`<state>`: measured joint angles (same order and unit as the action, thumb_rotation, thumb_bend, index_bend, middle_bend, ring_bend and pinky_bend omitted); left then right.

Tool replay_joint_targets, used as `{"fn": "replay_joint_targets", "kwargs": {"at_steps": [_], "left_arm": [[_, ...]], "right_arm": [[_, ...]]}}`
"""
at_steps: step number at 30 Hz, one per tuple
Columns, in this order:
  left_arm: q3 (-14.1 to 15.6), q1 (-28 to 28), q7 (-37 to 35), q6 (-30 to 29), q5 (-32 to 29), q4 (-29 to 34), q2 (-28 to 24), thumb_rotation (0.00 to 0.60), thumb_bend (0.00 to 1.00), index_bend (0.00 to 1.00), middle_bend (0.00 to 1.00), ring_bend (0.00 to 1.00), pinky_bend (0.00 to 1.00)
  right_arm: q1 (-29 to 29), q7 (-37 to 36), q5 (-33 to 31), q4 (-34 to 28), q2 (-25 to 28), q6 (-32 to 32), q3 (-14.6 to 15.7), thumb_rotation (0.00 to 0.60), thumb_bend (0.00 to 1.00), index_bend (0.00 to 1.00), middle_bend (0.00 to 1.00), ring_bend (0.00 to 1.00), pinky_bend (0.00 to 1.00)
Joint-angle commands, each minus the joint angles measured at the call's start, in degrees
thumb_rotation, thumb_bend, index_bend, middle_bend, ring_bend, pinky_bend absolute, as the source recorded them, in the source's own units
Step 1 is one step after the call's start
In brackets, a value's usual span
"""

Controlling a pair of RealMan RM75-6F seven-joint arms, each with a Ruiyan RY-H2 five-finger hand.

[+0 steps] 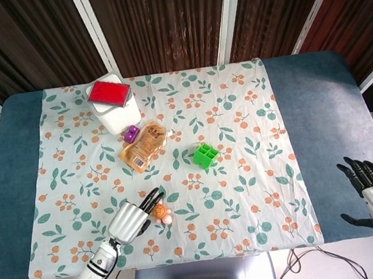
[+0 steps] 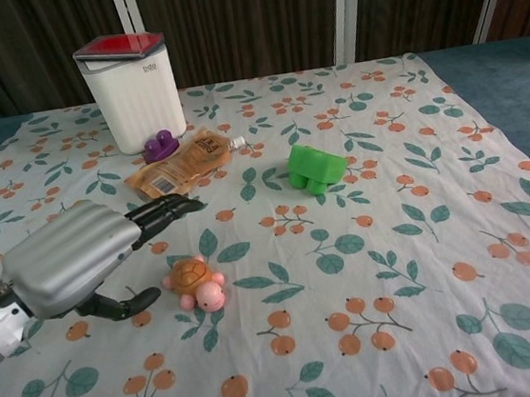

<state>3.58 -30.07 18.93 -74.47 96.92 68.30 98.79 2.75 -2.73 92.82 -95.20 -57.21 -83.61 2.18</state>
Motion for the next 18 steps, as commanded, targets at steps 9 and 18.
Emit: {"fn": "replay_joint_targets", "kwargs": {"at_steps": [9, 18], "left_arm": [[9.54, 16.90, -10.43, -20.51, 1.25, 21.06, -25.66, 0.600, 0.32, 0.00, 0.01, 0.01, 0.14], [7.18, 22.57, -14.48, -23.67, -3.71, 20.95, -28.73, 0.600, 0.33, 0.00, 0.03, 0.00, 0.10]], "right_arm": [[-0.43, -0.29, -0.03, -1.12, 0.82, 0.06, 0.58, 0.600, 0.21, 0.00, 0.00, 0.00, 0.00], [-0.42, 1.52, -0.15, -0.45, -0.35, -0.07, 0.21, 0.600, 0.21, 0.00, 0.00, 0.00, 0.00]]}}
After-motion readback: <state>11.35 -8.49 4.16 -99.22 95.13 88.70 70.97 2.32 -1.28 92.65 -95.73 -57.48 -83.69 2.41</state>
